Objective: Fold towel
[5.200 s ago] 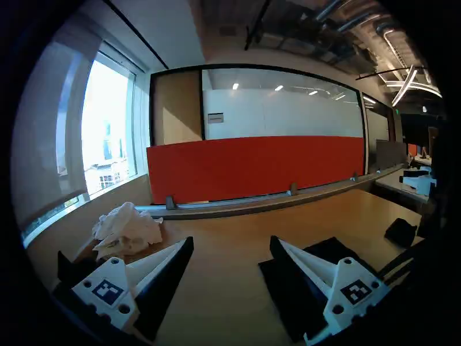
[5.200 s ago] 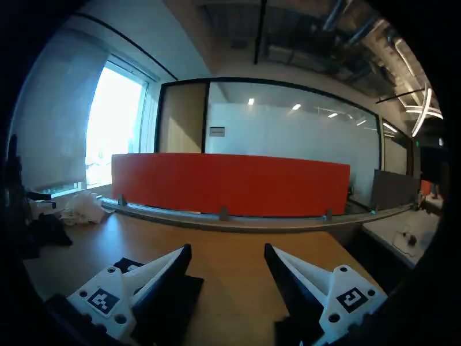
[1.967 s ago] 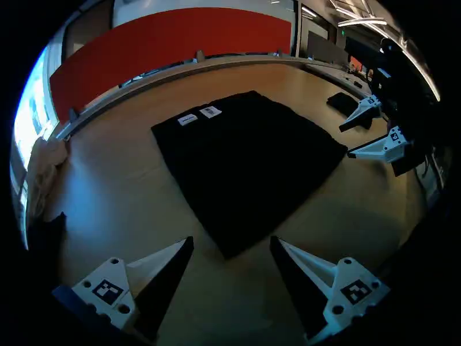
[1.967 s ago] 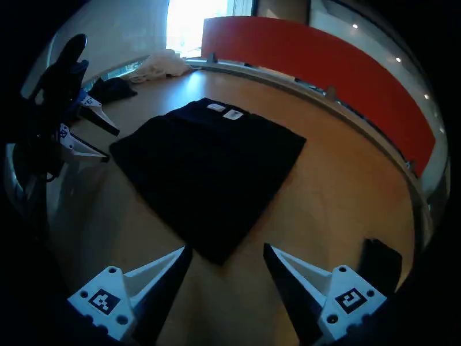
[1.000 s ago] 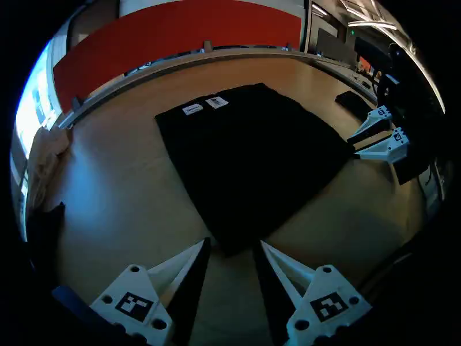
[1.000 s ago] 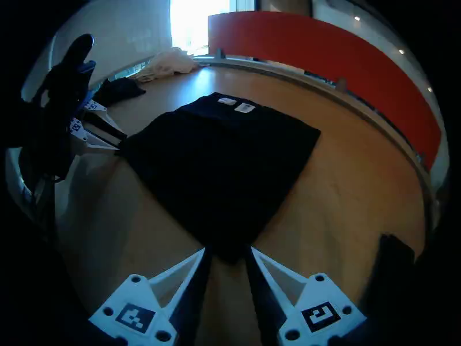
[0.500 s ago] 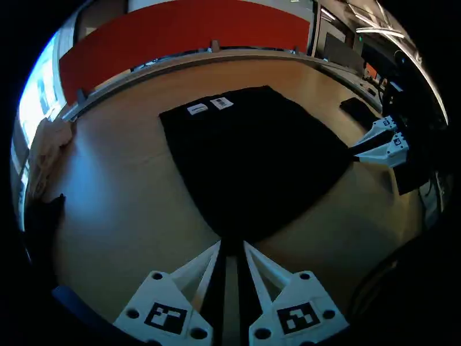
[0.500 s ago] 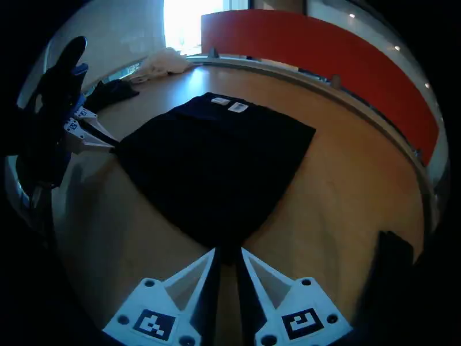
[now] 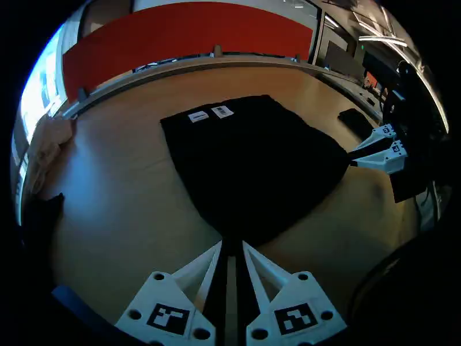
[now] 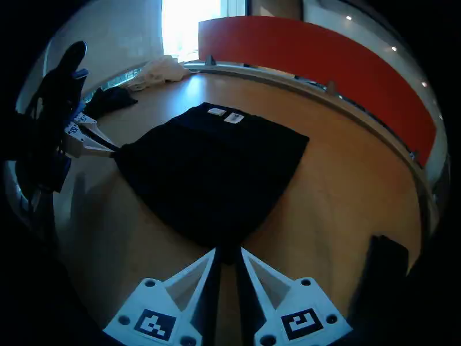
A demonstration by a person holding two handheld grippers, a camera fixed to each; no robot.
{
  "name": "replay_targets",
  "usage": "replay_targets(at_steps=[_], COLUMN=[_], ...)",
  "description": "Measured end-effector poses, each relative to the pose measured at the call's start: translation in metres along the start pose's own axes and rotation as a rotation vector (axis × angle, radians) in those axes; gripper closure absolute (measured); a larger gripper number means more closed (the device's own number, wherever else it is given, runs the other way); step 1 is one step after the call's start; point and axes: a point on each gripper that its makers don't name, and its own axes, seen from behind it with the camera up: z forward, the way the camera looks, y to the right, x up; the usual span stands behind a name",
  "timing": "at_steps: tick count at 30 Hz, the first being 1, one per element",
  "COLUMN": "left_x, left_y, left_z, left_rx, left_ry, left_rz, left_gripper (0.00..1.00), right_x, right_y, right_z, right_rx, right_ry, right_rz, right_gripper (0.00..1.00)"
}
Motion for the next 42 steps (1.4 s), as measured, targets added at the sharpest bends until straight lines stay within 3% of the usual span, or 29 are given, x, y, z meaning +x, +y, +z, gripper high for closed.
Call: replay_targets(at_steps=[9, 18, 26, 33, 42], left_x=[0.002, -0.005, -0.006, 0.0, 0.02], left_y=[0.005, 0.005, 0.003, 0.003, 0.004], left_z=[-0.002, 0.002, 0.002, -0.006, -0.026], left_rx=[-0.02, 0.012, 0.017, 0.018, 0.014], left_ry=[-0.001, -0.022, -0.032, -0.028, -0.001], left_rz=[-0.007, 0.049, 0.025, 0.022, -0.017], left_gripper=[0.91, 0.95, 0.95, 0.96, 0.96], right_x=[0.005, 0.007, 0.009, 0.013, 0.037], right_y=[-0.002, -0.001, -0.001, -0.001, -0.003], right_z=[-0.002, -0.003, -0.005, -0.012, -0.032], right_rx=[0.006, 0.001, 0.004, 0.004, 0.009], right_ry=[0.009, 0.014, 0.019, 0.025, 0.061], right_rz=[-0.003, -0.015, -0.006, -0.013, -0.022], right_gripper=[0.84, 0.84, 0.84, 0.84, 0.84])
